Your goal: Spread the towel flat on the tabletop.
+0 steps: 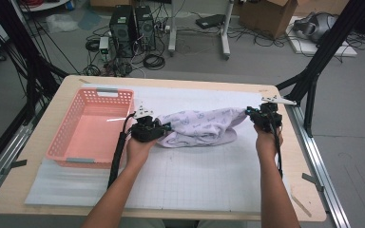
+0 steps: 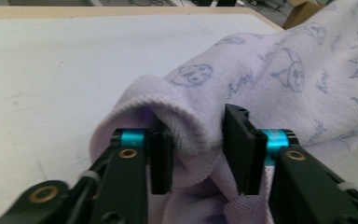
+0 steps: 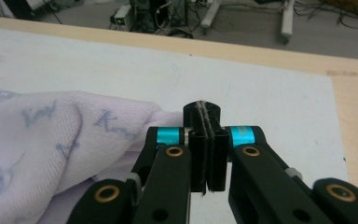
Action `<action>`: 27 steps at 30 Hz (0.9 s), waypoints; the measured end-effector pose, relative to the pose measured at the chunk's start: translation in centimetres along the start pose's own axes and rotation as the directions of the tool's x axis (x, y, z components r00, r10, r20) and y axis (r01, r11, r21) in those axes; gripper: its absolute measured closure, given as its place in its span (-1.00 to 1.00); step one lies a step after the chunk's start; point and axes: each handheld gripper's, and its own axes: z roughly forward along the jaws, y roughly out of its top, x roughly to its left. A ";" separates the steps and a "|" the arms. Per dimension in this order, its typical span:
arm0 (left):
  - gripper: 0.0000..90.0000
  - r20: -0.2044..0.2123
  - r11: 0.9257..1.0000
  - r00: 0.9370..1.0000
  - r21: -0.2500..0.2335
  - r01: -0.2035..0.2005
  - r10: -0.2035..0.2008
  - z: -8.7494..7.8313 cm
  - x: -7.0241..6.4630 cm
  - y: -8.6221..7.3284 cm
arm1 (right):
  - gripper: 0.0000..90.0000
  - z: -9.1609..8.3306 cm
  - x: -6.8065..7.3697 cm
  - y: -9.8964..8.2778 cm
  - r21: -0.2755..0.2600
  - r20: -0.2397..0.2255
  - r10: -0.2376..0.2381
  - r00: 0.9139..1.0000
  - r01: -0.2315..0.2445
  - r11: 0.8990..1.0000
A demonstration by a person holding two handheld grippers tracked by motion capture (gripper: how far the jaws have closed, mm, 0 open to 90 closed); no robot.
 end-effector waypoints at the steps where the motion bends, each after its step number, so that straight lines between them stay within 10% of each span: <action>1: 0.17 0.000 1.000 1.000 0.004 -0.017 0.017 -0.2 -0.2 0.0 | 0.88 0.1 0.0 -0.2 0.008 -0.012 0.005 1.000 -0.005 1.000; 10: 0.06 0.079 0.991 0.988 0.009 -0.134 0.133 -3.6 -1.6 -0.7 | 0.59 -3.7 0.8 -2.6 -0.036 -0.042 -0.092 0.995 0.090 0.995; 18: 0.10 0.114 0.987 0.983 0.049 -0.152 0.145 -4.7 -1.7 -2.9 | 0.57 -6.2 1.7 -6.5 -0.030 -0.130 -0.117 0.985 0.114 0.993; 25: 0.12 0.119 0.977 0.977 0.101 -0.187 0.175 -2.3 -2.8 -3.5 | 0.28 -3.8 3.5 -9.3 0.059 -0.221 -0.113 0.969 0.129 0.990; 27: 0.20 0.122 0.965 0.972 0.147 -0.219 0.202 -0.8 -3.3 -4.1 | 0.12 -2.5 5.0 -9.4 0.089 -0.277 -0.103 0.955 0.132 0.987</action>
